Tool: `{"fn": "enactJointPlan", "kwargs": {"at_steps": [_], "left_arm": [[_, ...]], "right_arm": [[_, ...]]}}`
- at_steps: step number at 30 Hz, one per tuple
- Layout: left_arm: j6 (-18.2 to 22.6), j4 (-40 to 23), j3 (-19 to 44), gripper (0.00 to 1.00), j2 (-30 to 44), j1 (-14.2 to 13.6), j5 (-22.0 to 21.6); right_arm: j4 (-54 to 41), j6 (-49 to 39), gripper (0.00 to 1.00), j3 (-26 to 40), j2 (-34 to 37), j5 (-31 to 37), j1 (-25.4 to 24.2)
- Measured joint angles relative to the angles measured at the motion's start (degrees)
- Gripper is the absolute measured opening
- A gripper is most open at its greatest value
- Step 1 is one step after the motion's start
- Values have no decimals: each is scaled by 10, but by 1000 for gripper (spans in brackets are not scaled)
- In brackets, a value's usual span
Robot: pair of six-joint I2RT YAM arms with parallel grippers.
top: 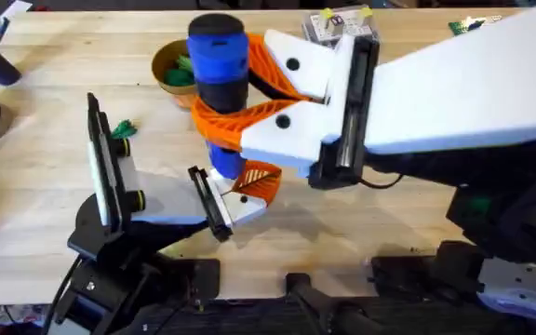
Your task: Pick up the gripper from the table and insert it into the empty holder that is missing its gripper. Then pick up a screw, insert it into the mounting hole, and use the screwdriver to tighten it. Finally, clean up the table by picking up the vegetable and placing it into the bucket.
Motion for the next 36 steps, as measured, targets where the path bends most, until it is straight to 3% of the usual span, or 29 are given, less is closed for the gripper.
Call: {"fn": "enactJointPlan", "kwargs": {"at_steps": [36], "left_arm": [[-1,0,0,18,0,0,0]], "right_arm": [[-8,-2,47,0,-1,0,0]]}}
